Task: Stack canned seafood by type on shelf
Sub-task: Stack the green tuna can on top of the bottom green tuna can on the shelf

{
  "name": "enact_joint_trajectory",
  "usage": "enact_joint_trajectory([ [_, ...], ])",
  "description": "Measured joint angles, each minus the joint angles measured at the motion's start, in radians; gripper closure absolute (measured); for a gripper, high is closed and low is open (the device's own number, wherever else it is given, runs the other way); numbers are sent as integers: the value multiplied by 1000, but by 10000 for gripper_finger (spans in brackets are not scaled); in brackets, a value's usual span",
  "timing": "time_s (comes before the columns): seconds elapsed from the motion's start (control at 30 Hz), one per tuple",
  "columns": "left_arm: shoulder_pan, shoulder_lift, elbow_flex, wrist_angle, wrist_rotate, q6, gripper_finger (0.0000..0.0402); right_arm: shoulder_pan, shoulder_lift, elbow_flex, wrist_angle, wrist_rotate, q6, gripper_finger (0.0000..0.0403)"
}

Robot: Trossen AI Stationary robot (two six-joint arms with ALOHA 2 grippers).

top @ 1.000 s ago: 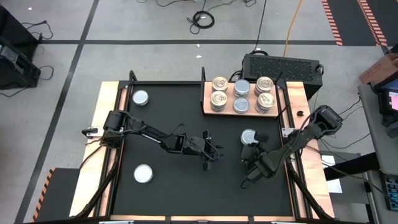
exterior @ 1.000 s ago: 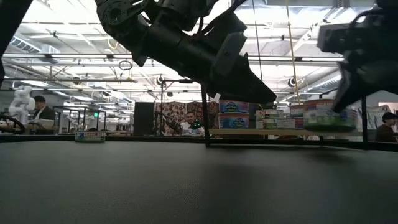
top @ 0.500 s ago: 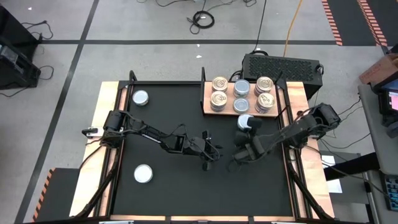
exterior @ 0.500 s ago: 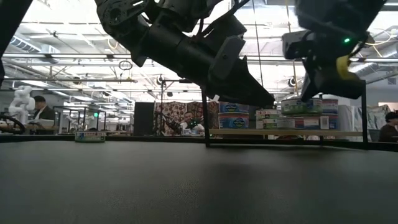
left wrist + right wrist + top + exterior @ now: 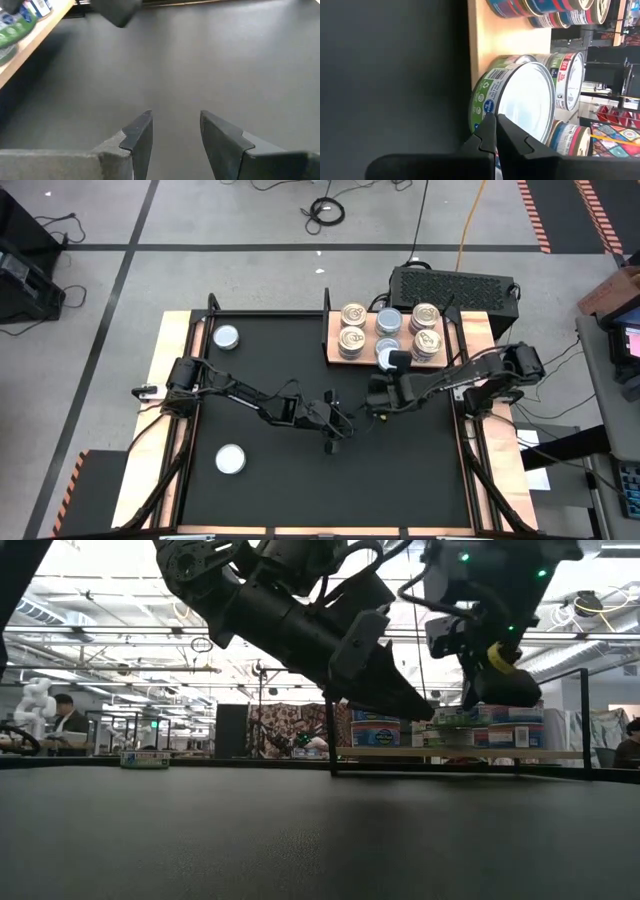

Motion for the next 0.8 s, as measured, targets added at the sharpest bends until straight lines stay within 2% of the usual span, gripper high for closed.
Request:
enact_joint_trajectory([
  [0.5, 0, 0, 0, -8, 0, 17, 237, -180, 0, 0, 127, 15, -240, 403],
  [0.8, 0, 0, 0, -10, 0, 17, 237, -246, 0, 1, 138, -9, -304, 403],
])
